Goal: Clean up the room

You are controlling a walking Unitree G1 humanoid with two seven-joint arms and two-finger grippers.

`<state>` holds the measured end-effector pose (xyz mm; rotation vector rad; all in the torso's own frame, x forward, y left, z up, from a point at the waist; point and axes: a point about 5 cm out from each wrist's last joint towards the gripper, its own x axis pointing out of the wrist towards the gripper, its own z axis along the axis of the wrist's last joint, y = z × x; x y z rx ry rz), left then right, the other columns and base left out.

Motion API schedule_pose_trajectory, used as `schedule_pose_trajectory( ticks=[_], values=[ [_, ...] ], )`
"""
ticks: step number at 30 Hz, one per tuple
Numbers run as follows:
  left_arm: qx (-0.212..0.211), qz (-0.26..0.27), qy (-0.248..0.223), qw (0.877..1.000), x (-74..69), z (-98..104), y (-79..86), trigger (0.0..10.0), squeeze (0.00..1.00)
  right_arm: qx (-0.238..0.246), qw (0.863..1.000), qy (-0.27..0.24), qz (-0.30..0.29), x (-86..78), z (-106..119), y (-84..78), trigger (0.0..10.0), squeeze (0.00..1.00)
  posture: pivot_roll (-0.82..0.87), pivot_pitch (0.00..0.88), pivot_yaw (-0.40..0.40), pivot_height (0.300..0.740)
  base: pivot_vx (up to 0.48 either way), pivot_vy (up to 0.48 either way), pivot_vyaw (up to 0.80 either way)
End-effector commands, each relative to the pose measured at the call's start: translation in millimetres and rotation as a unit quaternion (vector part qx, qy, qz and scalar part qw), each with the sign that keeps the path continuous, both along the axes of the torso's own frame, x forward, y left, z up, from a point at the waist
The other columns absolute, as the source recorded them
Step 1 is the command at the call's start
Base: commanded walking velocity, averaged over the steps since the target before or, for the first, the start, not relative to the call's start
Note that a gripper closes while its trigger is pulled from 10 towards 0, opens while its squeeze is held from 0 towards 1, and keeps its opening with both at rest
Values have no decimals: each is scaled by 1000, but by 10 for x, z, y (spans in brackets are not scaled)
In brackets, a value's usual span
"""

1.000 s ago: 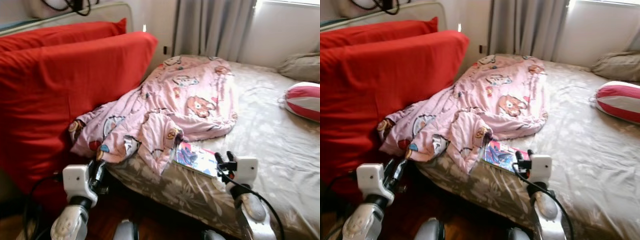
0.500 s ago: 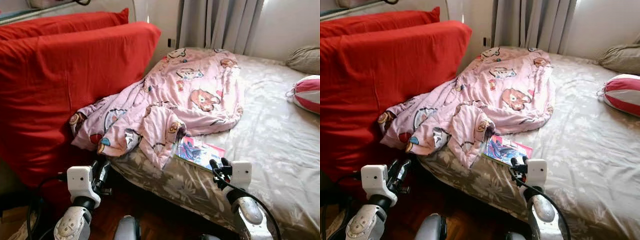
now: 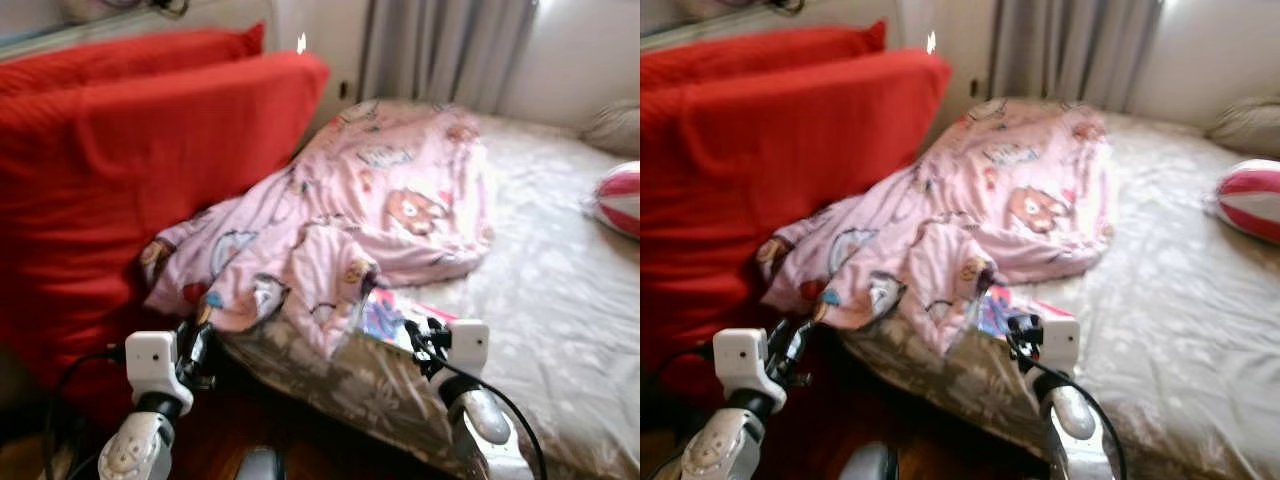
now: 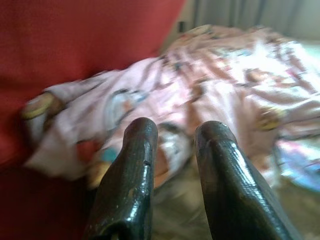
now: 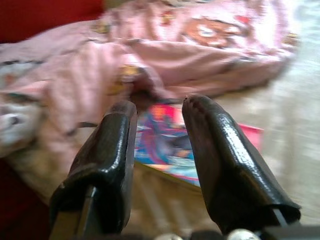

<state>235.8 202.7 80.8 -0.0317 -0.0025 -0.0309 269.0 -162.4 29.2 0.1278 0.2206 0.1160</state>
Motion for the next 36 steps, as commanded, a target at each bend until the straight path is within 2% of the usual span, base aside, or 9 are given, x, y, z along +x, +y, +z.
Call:
schedule_pose_trajectory(
  ticks=[1, 13, 19, 24, 26, 31, 32, 35, 36],
  values=[
    [1, -9, -1, 1000, 5, 20, -26, 10000, 0, 2, 1000, 8, -6, 11, -13, -34, 10000, 0, 117, 0, -6, 626, 337, 0, 0],
    [-2, -10, -6, 1000, 7, 47, -41, 10000, 0, -2, 999, 45, 28, 15, -135, 31, 10000, 0, 121, 0, -5, 626, 305, 0, 0],
    [-9, -13, -8, 1000, 1, 78, -60, 10000, 0, -33, 994, 88, 49, 45, -267, 38, 10000, 0, 126, 0, 0, 626, 0, 0, 0],
    [-14, -19, -11, 1000, 72, 111, -107, 10000, 0, -66, 987, 136, 50, 122, -366, 13, 10000, 0, 144, 0, 4, 626, 0, 0, 0],
    [-13, -22, -15, 1000, 102, 144, -116, 10000, 0, -96, 980, 168, 50, 130, -421, -10, 10000, 1000, 152, 12, 4, 626, 0, 0, 0],
    [-7, -15, -26, 1000, 197, 219, -48, 10000, 0, -142, 966, 211, 37, 129, -478, -80, 10000, 1000, 167, 43, 3, 626, 0, 0, 0],
    [-9, -6, -30, 999, 231, 252, -18, 10000, 0, -164, 960, 224, 39, 113, -502, -104, 10000, 1000, 177, 58, 0, 626, 0, 0, 0],
    [-16, 4, -38, 999, 255, 299, -1, 10000, 0, -178, 956, 232, 35, 100, -517, -148, 10000, 1000, 191, 83, -3, 626, 0, 0, 0],
    [-19, 5, -40, 999, 229, 313, -12, 10000, 0, -188, 953, 237, 24, 83, -527, -208, 10000, 1000, 190, 105, -1, 626, 0, 0, 0]
  ],
)
